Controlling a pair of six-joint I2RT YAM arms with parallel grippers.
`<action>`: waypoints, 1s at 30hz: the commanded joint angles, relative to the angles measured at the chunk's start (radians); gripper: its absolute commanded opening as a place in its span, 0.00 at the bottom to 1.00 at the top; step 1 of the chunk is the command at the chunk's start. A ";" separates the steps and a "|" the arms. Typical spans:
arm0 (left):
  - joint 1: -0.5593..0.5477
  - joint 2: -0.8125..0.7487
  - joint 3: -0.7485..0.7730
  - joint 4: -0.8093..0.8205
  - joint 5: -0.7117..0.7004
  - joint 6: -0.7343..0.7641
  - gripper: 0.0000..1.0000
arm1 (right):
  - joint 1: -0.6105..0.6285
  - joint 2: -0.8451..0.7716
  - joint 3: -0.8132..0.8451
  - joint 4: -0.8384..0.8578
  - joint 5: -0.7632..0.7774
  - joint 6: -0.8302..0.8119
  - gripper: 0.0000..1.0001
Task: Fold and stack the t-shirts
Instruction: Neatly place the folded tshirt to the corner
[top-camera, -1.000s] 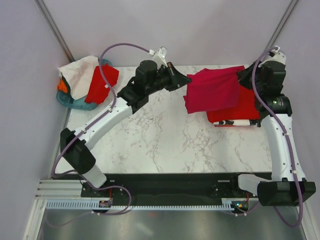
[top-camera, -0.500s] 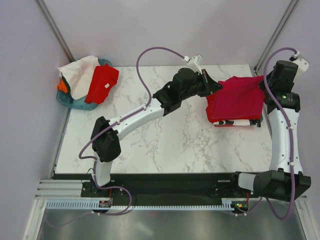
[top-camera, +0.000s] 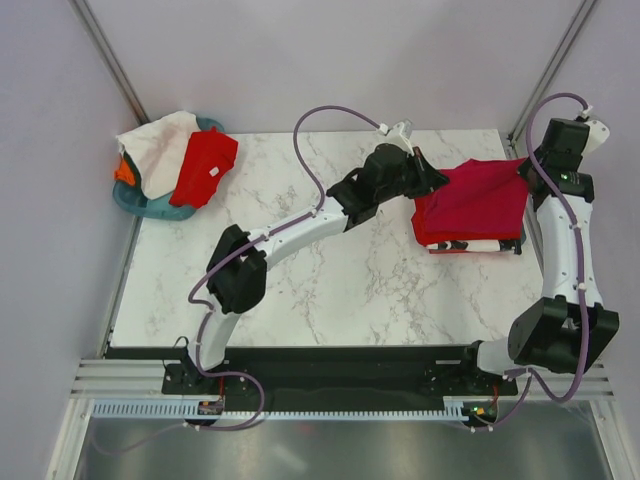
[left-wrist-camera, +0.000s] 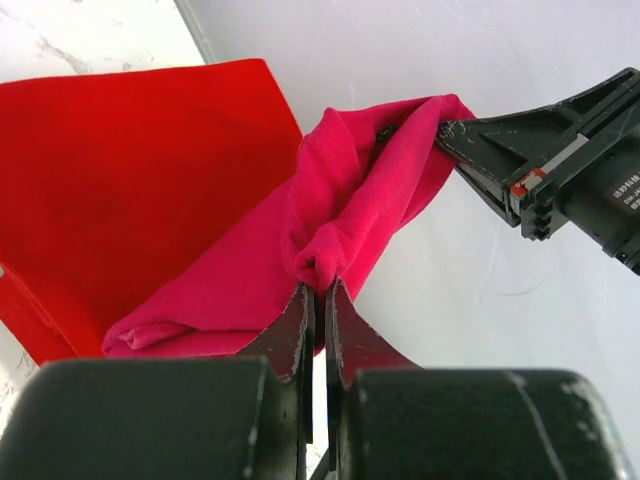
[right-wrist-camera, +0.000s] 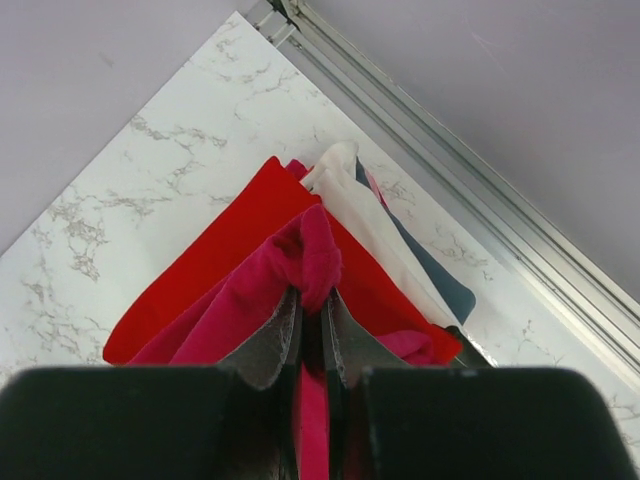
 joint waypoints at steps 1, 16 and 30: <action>-0.001 0.006 0.054 0.068 -0.035 -0.044 0.02 | -0.015 0.046 0.041 0.069 0.016 0.008 0.00; -0.045 -0.109 -0.039 0.105 -0.033 -0.051 0.02 | -0.029 -0.083 0.015 0.075 0.000 0.014 0.00; -0.110 -0.209 -0.133 0.056 -0.133 -0.064 0.02 | -0.032 -0.180 -0.031 0.039 -0.010 0.008 0.00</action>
